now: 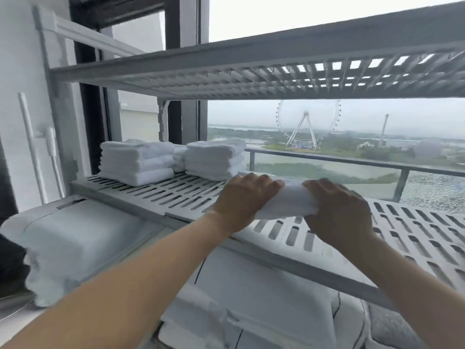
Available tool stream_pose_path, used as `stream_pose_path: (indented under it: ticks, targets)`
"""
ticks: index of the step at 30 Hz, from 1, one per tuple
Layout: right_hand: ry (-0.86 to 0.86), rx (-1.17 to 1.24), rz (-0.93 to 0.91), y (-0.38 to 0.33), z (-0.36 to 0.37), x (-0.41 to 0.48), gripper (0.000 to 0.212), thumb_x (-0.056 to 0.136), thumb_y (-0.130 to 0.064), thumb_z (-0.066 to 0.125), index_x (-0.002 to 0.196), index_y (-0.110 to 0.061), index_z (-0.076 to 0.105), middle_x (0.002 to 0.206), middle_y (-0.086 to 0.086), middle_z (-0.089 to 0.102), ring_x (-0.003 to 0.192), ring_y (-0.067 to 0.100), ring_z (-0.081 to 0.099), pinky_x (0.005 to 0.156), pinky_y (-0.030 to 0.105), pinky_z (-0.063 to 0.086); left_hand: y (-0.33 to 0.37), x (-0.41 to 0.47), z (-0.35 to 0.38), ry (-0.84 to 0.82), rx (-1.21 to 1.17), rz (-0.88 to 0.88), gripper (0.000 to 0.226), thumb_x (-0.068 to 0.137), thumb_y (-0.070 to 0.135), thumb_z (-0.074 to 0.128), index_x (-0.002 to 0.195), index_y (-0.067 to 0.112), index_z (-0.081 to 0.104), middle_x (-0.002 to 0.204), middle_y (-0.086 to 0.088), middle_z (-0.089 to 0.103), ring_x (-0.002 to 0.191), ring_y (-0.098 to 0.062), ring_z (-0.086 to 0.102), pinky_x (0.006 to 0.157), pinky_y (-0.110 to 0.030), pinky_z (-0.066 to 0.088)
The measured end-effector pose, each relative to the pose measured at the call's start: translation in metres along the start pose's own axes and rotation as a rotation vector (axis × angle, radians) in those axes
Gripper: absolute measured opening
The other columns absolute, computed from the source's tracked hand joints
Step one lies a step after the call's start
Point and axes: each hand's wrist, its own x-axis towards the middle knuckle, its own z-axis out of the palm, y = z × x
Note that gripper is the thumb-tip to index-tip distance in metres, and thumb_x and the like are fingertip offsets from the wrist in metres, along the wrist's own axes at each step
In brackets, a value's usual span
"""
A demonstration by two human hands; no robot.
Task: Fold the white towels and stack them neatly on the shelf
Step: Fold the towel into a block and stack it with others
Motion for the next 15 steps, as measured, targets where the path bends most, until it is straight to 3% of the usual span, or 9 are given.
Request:
stream_pose_path:
  ticks: [4, 8, 15]
  targets:
    - [-0.069, 0.038, 0.01, -0.05, 0.017, 0.012, 0.038, 0.061, -0.018, 0.071, 0.099, -0.019, 0.064, 0.092, 0.003, 0.067, 0.08, 0.031, 0.065, 0.067, 0.038, 0.049, -0.044, -0.035, -0.004, -0.051, 0.038, -0.027, 0.063, 0.071, 0.001, 0.054, 0.131, 0.02, 0.044, 0.114, -0.004, 0.056, 0.099, -0.028, 0.056, 0.075, -0.039, 0.046]
    - [-0.131, 0.086, -0.019, -0.087, 0.04, 0.03, 0.041, 0.066, -0.022, 0.065, 0.107, -0.023, 0.059, 0.102, -0.001, 0.064, 0.091, 0.029, 0.062, 0.073, 0.036, 0.045, -0.083, -0.06, -0.004, -0.036, 0.069, -0.051, 0.06, 0.07, 0.001, 0.05, 0.126, 0.019, 0.04, 0.104, -0.005, 0.06, 0.087, -0.03, 0.06, 0.067, -0.039, 0.049]
    - [-0.122, 0.149, -0.047, -0.127, 0.101, 0.074, 0.04, 0.067, -0.022, 0.065, 0.106, -0.02, 0.06, 0.099, 0.002, 0.065, 0.087, 0.03, 0.062, 0.073, 0.037, 0.047, -0.154, -0.066, 0.03, -0.047, 0.097, -0.071, 0.054, 0.067, 0.0, 0.063, 0.119, 0.013, 0.057, 0.098, -0.008, 0.063, 0.08, -0.031, 0.061, 0.065, -0.04, 0.048]
